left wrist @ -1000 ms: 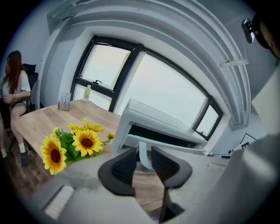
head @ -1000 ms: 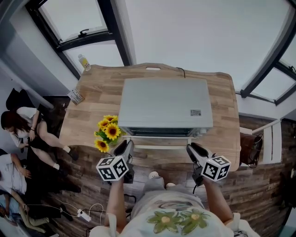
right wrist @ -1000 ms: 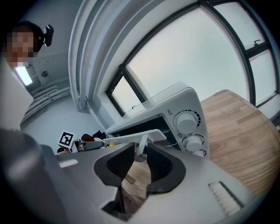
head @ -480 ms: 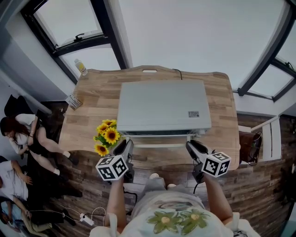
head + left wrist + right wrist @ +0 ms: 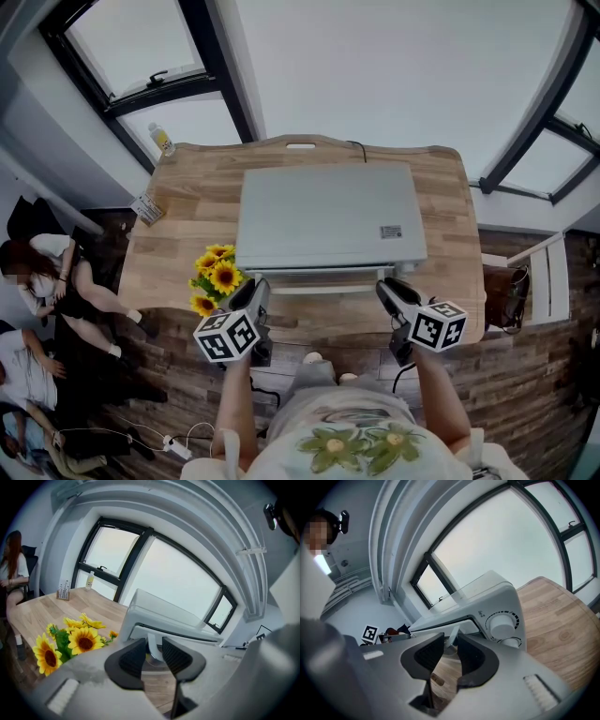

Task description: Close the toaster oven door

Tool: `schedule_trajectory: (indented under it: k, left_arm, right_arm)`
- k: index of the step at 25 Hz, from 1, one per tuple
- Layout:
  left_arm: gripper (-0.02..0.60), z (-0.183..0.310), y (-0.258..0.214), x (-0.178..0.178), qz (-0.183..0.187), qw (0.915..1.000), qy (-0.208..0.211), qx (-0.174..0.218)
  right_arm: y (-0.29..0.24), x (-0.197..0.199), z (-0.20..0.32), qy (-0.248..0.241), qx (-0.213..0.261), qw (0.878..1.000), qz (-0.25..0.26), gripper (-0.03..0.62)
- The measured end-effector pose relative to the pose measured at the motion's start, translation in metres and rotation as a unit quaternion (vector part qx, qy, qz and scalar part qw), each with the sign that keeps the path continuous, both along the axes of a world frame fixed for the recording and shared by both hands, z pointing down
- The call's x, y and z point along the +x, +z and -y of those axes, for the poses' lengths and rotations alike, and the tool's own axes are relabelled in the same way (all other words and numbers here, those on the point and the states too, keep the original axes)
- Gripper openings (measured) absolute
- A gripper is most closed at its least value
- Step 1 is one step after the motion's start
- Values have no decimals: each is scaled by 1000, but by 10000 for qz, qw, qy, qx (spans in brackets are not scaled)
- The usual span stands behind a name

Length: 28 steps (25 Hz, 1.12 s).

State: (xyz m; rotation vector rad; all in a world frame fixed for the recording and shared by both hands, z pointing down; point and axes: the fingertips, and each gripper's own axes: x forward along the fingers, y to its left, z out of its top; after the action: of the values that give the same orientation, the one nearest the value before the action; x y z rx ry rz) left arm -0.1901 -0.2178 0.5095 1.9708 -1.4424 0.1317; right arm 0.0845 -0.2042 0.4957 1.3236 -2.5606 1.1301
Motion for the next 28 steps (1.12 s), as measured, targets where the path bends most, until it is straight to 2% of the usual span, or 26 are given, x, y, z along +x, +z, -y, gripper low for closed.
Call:
schedule_trajectory:
  k: [16,17,19,21,23,26,28]
  left_arm:
    - [118,9,-3,-1,-209,9996,-72,172]
    - [118,9,-4,-1,-144,9996,-4,241]
    - [118,9,-7,0,211,9987,140,445]
    - [118,8,-13,1,633,9957,185,646]
    - [118,5,-22,4,883,9919,181,890]
    - [115,-3,-42,13,1003,9848,281,1389]
    - [70,-9,-56,22,997,9793,359,1725]
  right_arm:
    - [-3,1,10,117,17,9999,83,94]
    - [-3,1,10,113,52,9999,44,94]
    - [-6,1,9,106,169,9997,-135,92]
    - [-12,1,7,125,422,9983,-375,92]
    - [-26,3,5,203,878,9942,-582,91]
    - [-49,2,-4,235,1642,9815,-954,69]
    - [-59,0,-12,223,2020,9716,-1211,66]
